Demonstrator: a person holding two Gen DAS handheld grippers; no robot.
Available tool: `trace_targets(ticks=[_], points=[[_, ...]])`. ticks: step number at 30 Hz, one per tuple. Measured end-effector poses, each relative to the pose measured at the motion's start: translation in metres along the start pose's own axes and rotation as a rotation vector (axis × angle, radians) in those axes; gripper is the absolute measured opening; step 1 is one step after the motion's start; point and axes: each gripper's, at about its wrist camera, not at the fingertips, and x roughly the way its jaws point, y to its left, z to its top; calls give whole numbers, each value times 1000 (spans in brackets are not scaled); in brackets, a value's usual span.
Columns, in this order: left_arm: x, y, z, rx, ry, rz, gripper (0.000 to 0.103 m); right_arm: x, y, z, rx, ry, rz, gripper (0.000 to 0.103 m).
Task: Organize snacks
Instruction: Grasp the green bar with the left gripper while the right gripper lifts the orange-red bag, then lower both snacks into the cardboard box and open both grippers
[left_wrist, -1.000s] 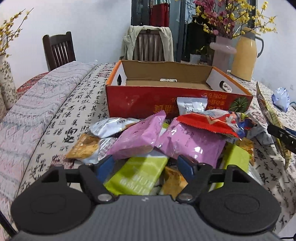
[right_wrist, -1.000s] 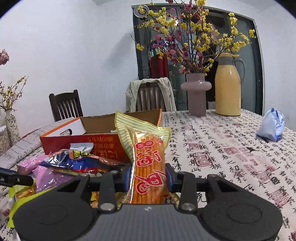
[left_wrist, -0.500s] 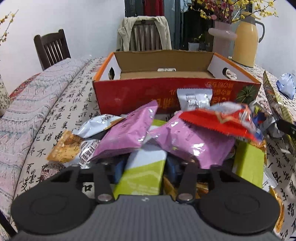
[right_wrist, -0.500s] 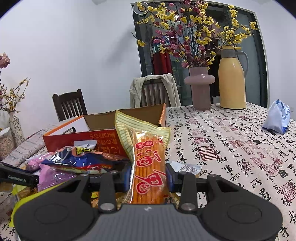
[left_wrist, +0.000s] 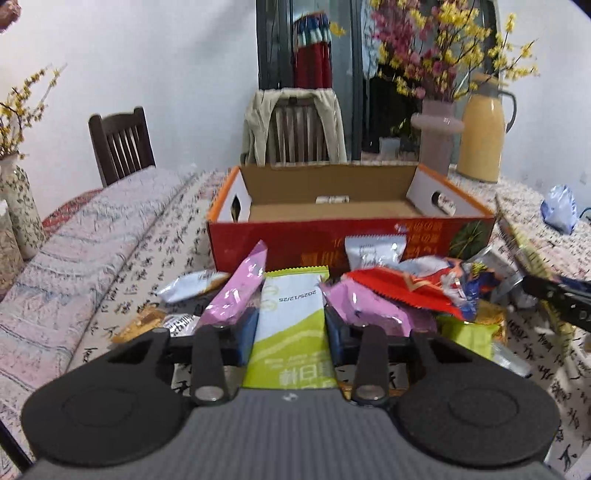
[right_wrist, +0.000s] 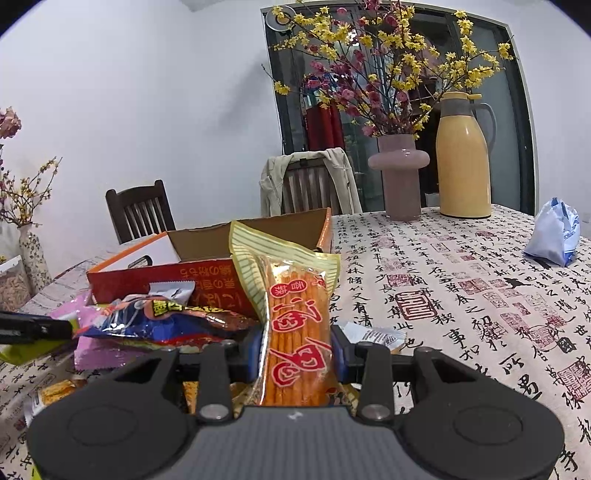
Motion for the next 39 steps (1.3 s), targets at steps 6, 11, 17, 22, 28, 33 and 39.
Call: trace_targets(ticks=[6,11,17,22,28,33,39], points=[[-33,2,10,-16,-103,-31,39,-5,7,5,-21,7,-6,36],[-38,-3,32,-21,-167,-38,39,-16,20,35,-40,-65,10,36],[-18,-4,72,-60,-193,-7,39,6,31,87,-71,-108,0,36],[17,-1,104,-72,-167,32,39,54,40,127,-67,-58,-7,36],[66,6,124,-114,-127,73,39,121,49,143,-50,24,-38,36],[101,17,117,-140,-113,88,39,159,57,133,-64,57,-42,36],[115,32,107,-198,-83,54,49,168,61,115,-90,84,-7,64]])
